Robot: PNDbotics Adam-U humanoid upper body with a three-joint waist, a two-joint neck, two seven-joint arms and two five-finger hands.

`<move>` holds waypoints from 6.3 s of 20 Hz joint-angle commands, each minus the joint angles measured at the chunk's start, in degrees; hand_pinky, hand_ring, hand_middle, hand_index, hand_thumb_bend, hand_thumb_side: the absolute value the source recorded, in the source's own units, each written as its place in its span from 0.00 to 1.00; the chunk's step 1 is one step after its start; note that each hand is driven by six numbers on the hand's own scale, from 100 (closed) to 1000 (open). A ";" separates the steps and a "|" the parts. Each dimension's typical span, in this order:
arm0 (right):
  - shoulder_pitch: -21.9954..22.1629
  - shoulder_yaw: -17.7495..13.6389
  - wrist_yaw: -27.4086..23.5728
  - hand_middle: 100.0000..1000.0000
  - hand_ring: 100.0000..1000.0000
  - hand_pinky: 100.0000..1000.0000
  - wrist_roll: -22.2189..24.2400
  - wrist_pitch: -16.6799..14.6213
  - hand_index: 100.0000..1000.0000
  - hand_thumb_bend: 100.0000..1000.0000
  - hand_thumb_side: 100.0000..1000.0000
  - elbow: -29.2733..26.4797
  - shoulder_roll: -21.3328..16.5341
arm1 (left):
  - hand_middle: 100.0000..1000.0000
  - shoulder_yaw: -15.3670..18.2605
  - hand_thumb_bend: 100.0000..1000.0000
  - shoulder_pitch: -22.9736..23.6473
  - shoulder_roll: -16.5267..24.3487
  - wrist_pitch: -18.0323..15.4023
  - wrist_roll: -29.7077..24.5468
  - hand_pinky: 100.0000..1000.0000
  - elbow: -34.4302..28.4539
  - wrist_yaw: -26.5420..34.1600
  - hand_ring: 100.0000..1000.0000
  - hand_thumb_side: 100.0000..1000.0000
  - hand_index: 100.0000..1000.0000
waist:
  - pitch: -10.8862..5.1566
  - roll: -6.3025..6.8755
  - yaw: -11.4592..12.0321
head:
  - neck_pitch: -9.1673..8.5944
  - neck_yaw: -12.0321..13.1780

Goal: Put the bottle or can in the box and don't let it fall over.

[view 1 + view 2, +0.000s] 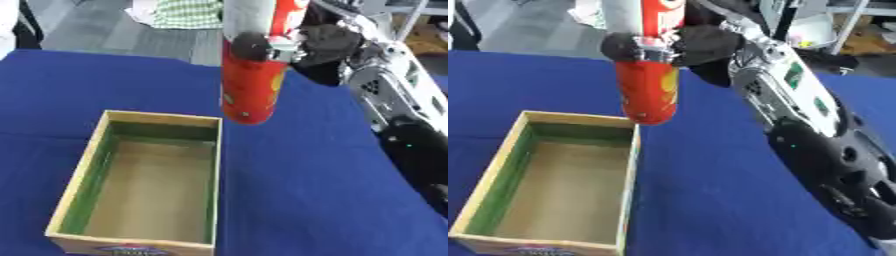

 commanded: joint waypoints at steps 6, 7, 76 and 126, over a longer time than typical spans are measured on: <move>-2.97 2.78 4.20 0.96 1.00 0.96 -0.30 0.30 0.39 0.63 0.00 4.10 3.01 | 0.83 1.05 0.00 -0.98 1.00 0.11 0.52 0.99 0.20 0.67 0.80 0.61 0.81 | -0.93 0.26 1.32 | 0.43 -2.05; -3.24 3.25 4.48 0.96 1.00 0.96 -0.36 0.50 0.39 0.63 0.00 4.76 3.51 | 0.83 1.15 0.00 -1.03 0.92 0.11 0.60 0.99 0.25 0.69 0.80 0.61 0.81 | -0.85 0.23 1.55 | 0.49 -2.28; 3.33 -5.31 1.29 1.00 1.00 0.90 -2.90 -5.79 0.85 0.96 0.27 5.76 -3.86 | 0.82 2.58 0.00 -0.88 0.53 -0.18 1.58 0.99 0.80 0.26 0.79 0.61 0.81 | 0.19 0.96 -1.35 | -1.36 -0.99; 23.47 -25.57 6.28 1.00 1.00 0.90 -7.39 -26.54 0.86 0.86 0.18 27.65 -12.43 | 0.82 1.83 0.00 -1.26 1.23 -0.19 0.77 0.99 0.78 -0.80 0.78 0.62 0.81 | 1.34 0.67 -4.48 | -3.74 5.42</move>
